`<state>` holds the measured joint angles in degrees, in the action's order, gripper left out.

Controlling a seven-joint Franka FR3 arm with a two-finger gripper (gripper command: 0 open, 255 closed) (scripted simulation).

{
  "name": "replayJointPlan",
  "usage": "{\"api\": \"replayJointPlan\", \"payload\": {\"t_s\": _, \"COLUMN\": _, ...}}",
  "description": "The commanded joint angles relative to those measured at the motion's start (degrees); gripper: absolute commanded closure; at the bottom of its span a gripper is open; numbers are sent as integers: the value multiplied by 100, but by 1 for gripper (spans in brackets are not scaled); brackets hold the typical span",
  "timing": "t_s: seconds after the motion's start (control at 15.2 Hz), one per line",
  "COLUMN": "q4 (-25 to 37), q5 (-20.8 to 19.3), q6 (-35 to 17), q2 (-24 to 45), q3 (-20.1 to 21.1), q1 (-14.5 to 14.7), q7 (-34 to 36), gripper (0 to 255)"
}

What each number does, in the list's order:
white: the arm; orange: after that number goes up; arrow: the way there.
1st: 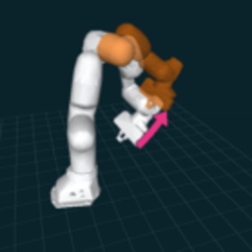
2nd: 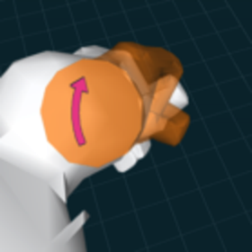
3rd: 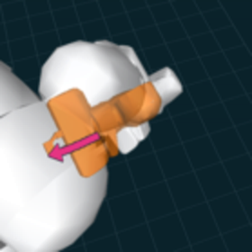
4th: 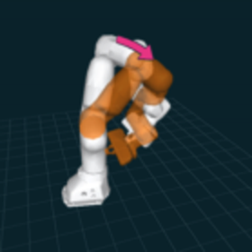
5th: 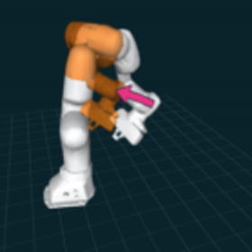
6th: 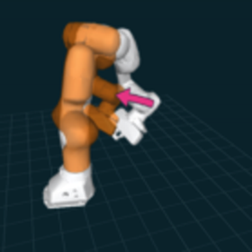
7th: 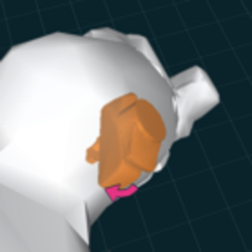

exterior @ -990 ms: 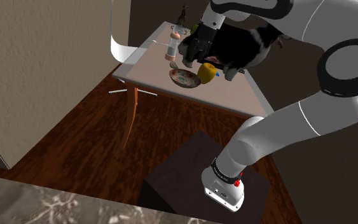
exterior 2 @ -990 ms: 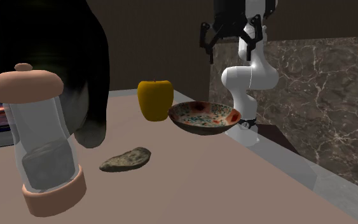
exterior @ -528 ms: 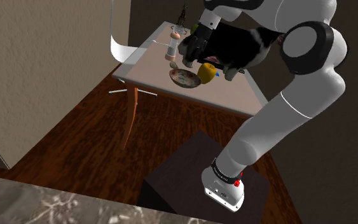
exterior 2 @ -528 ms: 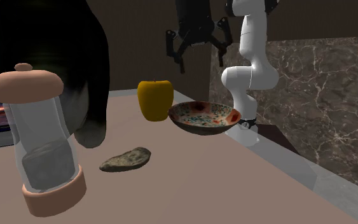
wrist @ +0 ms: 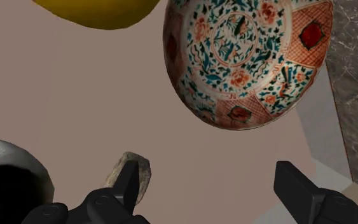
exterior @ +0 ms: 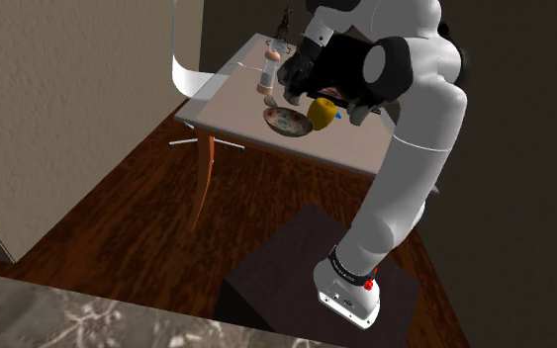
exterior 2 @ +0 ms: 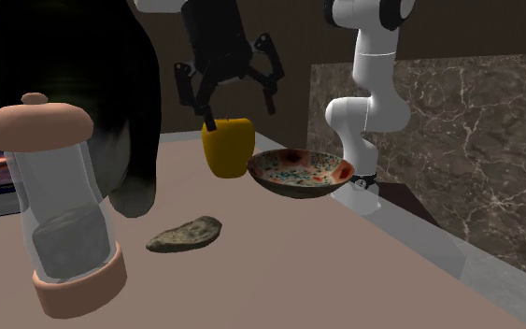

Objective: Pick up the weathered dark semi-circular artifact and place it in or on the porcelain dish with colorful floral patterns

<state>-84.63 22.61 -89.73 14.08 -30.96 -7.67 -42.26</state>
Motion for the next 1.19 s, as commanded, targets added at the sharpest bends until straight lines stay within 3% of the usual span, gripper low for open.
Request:
{"api": "replayJointPlan", "payload": {"t_s": 0.0, "q4": 710, "q5": 418, "q6": 297, "q2": 629, "q3": 9, "q1": -306, "q7": -245, "gripper": 0}}
{"api": "replayJointPlan", "payload": {"t_s": 0.2, "q4": 2086, "q5": 994, "q6": 866, "q2": 1667, "q3": 159, "q1": -933, "q7": -406, "gripper": 0}}
{"api": "replayJointPlan", "payload": {"t_s": 0.66, "q4": 1233, "q5": 903, "q6": 233, "q2": 1445, "q3": 166, "q1": -635, "q7": -503, "gripper": 0}}
{"api": "replayJointPlan", "payload": {"t_s": 1.12, "q4": 1172, "q5": 899, "q6": 184, "q2": 1432, "q3": 168, "q1": -614, "q7": -510, "gripper": 0}}
